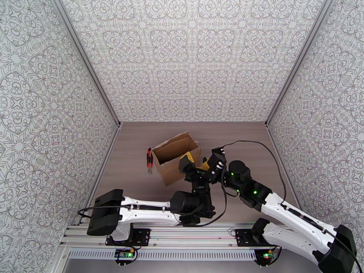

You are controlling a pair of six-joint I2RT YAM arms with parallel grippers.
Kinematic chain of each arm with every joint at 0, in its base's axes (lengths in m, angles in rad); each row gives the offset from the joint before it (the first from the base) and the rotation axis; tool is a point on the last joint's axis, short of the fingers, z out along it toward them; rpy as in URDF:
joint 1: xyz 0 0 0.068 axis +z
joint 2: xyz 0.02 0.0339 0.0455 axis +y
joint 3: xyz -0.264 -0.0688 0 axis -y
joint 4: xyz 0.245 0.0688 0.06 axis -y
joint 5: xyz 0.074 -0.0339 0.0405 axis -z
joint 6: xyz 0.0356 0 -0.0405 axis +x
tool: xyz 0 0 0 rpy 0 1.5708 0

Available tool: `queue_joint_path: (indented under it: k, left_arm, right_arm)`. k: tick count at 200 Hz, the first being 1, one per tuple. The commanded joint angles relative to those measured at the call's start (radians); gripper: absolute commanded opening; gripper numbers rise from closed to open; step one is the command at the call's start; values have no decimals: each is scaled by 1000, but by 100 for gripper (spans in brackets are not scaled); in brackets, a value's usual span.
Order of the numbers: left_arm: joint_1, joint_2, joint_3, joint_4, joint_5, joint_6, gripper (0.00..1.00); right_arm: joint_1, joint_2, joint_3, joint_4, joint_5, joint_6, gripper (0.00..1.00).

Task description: Unpack the express box

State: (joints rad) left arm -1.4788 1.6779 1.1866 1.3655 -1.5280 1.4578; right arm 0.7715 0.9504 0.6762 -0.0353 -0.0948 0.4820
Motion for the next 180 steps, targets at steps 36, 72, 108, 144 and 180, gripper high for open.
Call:
queue_joint_path:
  k: [36,72,108,144,180]
  left_arm:
    - [-116,-8,28,14,-7,-35,83]
    - [-125,-35,-7,14,-76,-71,85]
    - [-51,-83,-63,15,-79,-262,89]
    - [-17,-122,-98,15,-102,-279,94]
    - [24,-123,-174,17,-134,-302,95]
  right_arm:
    - [9,11,50,-31,51,-18,85]
    - [8,121,122,-28,58,-73,89]
    - [-37,259,220,-30,34,-103,92]
    - [-52,357,387,-157,53,-132,92]
    - [-52,426,540,-292,90,-162,93]
